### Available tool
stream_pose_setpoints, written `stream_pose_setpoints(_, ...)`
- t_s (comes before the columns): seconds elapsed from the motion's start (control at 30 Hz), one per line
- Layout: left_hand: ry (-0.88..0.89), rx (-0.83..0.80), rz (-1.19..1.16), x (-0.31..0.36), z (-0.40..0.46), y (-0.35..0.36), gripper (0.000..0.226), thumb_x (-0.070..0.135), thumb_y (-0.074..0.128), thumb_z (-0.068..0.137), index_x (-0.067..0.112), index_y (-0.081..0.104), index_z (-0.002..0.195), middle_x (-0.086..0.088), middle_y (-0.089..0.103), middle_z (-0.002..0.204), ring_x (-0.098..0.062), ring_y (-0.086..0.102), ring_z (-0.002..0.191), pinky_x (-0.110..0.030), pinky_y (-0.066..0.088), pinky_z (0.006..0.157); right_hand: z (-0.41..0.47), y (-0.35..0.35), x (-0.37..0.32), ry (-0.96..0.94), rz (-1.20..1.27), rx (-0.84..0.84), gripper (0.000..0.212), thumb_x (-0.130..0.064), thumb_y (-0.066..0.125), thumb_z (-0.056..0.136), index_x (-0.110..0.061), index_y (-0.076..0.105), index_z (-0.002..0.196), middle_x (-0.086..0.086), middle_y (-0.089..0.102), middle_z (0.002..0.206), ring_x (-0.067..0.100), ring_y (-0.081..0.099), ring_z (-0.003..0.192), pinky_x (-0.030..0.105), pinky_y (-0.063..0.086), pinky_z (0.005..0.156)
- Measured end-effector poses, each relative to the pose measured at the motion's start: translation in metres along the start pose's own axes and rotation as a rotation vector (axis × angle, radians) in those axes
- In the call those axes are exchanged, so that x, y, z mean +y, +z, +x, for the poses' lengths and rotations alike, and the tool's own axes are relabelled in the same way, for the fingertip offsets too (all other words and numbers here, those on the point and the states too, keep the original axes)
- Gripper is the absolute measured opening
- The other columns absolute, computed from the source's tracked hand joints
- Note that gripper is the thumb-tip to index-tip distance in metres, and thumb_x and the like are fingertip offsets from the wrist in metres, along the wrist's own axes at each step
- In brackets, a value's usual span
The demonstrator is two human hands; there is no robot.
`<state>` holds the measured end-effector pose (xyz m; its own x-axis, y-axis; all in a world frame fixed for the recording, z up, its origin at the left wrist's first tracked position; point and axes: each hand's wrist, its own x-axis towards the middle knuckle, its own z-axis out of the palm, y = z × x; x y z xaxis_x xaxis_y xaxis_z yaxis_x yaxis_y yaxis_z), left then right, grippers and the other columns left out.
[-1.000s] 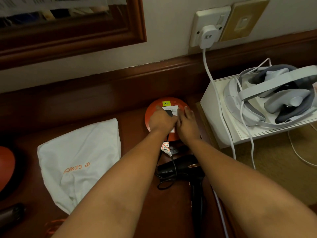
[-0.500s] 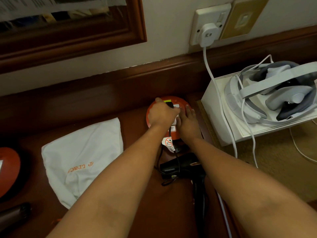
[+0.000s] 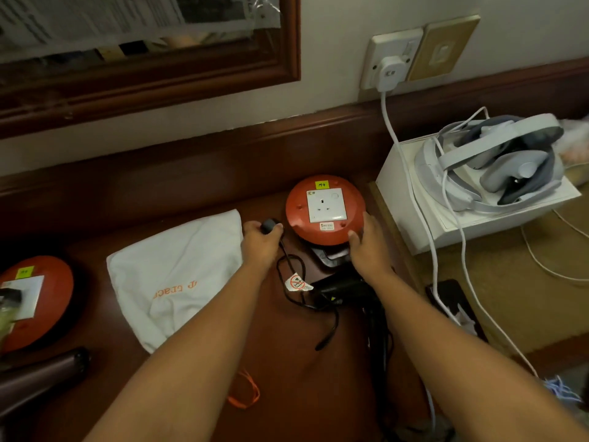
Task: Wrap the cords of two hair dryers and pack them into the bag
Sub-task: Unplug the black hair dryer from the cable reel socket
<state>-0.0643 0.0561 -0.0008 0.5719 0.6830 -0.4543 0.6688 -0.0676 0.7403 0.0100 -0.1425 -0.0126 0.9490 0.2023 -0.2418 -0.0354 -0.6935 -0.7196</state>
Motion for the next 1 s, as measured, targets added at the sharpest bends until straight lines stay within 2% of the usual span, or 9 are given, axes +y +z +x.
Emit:
stream_pose_setpoints(0.17,-0.027,-0.039,-0.064,-0.046,-0.029,-0.032,0.034,0.032,0.058,0.095,0.015,0.045,0.121,-0.016,0.064,0.094,-0.019,0.057,0.055,-0.022,0.047,0.046,-0.072,0.002,0.011,0.088,-0.057,0.139,0.064,-0.022,0.052,0.098,-0.011,0.019,0.152,0.013,0.015,0.160,0.027,0.013,0.148,0.038,0.019,0.118)
stream_pose_setpoints(0.27,-0.061,-0.067,-0.109,-0.077,-0.043,-0.048,0.032,0.030,0.057,0.095,0.012,0.043,0.117,-0.018,0.064,0.089,-0.019,0.056,0.056,-0.026,0.049,0.049,-0.116,0.010,0.013,0.192,-0.055,0.259,0.072,-0.020,0.057,0.095,-0.009,0.015,0.152,0.014,0.007,0.161,0.030,0.006,0.148,0.039,0.015,0.118)
stream_pose_setpoints(0.4,-0.113,-0.076,-0.074,-0.106,-0.056,-0.067,0.034,0.034,0.055,0.095,0.010,0.039,0.112,-0.018,0.063,0.085,-0.021,0.057,0.054,-0.028,0.048,0.047,-0.165,0.023,0.023,0.404,0.019,0.260,0.082,-0.017,0.061,0.091,-0.012,0.009,0.154,0.013,0.010,0.161,0.030,0.012,0.148,0.042,0.019,0.118)
stream_pose_setpoints(0.47,-0.105,-0.089,-0.021,-0.119,-0.058,-0.075,0.045,0.042,0.056,0.091,0.005,0.040,0.112,-0.021,0.066,0.088,-0.030,0.063,0.060,-0.035,0.056,0.056,-0.184,0.032,0.028,0.463,0.030,0.251,0.083,-0.016,0.062,0.090,-0.012,0.010,0.154,0.014,0.018,0.159,0.033,0.022,0.145,0.046,0.026,0.116)
stream_pose_setpoints(0.57,-0.119,-0.099,0.124,-0.143,-0.056,-0.084,0.062,0.054,0.056,0.085,0.003,0.040,0.116,-0.026,0.065,0.105,-0.043,0.066,0.089,-0.049,0.058,0.078,-0.201,0.040,0.027,0.487,0.073,0.257,0.077,-0.013,0.061,0.089,-0.011,0.017,0.152,0.014,0.024,0.156,0.033,0.029,0.142,0.046,0.031,0.113)
stream_pose_setpoints(0.7,-0.110,-0.150,0.287,-0.153,-0.067,-0.094,0.063,0.048,0.052,0.093,-0.005,0.043,0.126,-0.026,0.060,0.120,-0.044,0.059,0.107,-0.043,0.052,0.089,-0.214,0.045,0.024,0.499,0.080,0.288,0.070,-0.004,0.055,0.092,-0.008,0.019,0.152,0.012,0.018,0.159,0.031,0.027,0.143,0.037,0.029,0.112)
stream_pose_setpoints(0.8,-0.098,-0.153,0.361,-0.153,-0.073,-0.096,0.061,0.046,0.051,0.094,-0.005,0.041,0.126,-0.026,0.058,0.122,-0.043,0.058,0.107,-0.044,0.051,0.089,-0.220,0.045,0.029,0.524,0.079,0.310,0.069,-0.002,0.054,0.093,-0.009,0.019,0.152,0.011,0.015,0.159,0.029,0.029,0.142,0.035,0.031,0.111)
stream_pose_setpoints(0.87,-0.005,-0.067,0.417,-0.146,-0.078,-0.093,0.057,0.041,0.053,0.094,-0.004,0.041,0.126,-0.028,0.054,0.124,-0.044,0.055,0.110,-0.046,0.050,0.089,-0.218,0.042,0.034,0.553,0.087,0.311,0.068,-0.003,0.054,0.093,-0.009,0.019,0.152,0.011,0.016,0.158,0.030,0.032,0.140,0.036,0.033,0.110)
stream_pose_setpoints(1.0,0.348,0.120,0.600,-0.118,-0.093,-0.077,0.051,0.038,0.055,0.092,0.004,0.049,0.129,-0.023,0.049,0.127,-0.039,0.046,0.116,-0.047,0.041,0.093,-0.220,0.040,0.040,0.615,0.141,0.288,0.068,-0.008,0.056,0.093,-0.012,0.022,0.151,0.013,0.027,0.154,0.032,0.035,0.138,0.041,0.036,0.108)
